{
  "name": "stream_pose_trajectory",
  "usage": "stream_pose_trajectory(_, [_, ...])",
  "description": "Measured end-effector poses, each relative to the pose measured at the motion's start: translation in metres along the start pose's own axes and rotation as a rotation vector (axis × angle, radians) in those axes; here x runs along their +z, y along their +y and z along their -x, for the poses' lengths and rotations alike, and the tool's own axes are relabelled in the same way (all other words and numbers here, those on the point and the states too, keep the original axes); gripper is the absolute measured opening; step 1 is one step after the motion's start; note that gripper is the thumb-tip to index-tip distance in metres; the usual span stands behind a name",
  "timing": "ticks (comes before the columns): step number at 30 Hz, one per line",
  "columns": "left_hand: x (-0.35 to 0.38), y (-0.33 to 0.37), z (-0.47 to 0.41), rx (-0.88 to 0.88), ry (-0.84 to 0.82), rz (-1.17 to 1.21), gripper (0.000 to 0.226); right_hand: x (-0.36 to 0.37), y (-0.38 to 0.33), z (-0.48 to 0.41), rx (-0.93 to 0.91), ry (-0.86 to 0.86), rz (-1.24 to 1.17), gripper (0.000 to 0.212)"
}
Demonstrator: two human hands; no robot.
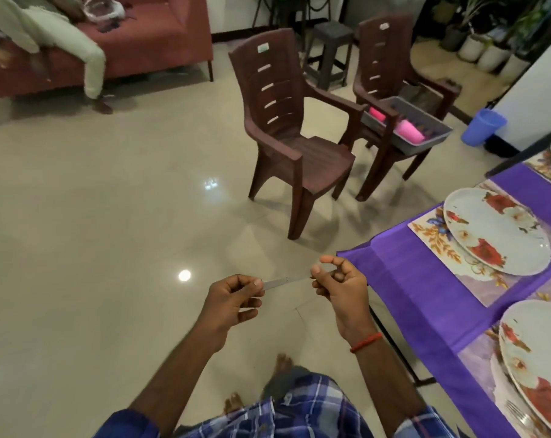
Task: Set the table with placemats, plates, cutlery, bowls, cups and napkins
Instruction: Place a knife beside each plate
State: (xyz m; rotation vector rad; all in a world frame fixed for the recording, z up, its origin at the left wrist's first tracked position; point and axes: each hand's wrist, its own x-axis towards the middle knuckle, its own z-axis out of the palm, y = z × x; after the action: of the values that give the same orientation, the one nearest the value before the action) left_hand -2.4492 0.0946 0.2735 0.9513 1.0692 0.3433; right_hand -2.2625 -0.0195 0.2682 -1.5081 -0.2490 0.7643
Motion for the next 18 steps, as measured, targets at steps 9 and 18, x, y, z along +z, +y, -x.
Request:
stream_pose_trajectory(9, [0.034, 0.049, -0.088, -0.035, -0.088, -0.087, 0.015, -0.016, -0.02, -0.079, 0.025, 0.197, -0.134, 0.02])
stream_pose_trajectory(18, [0.112, 0.096, -0.169, -0.066, -0.215, -0.176, 0.016, -0.048, -0.043, -0.147, 0.057, 0.401, -0.24, 0.013])
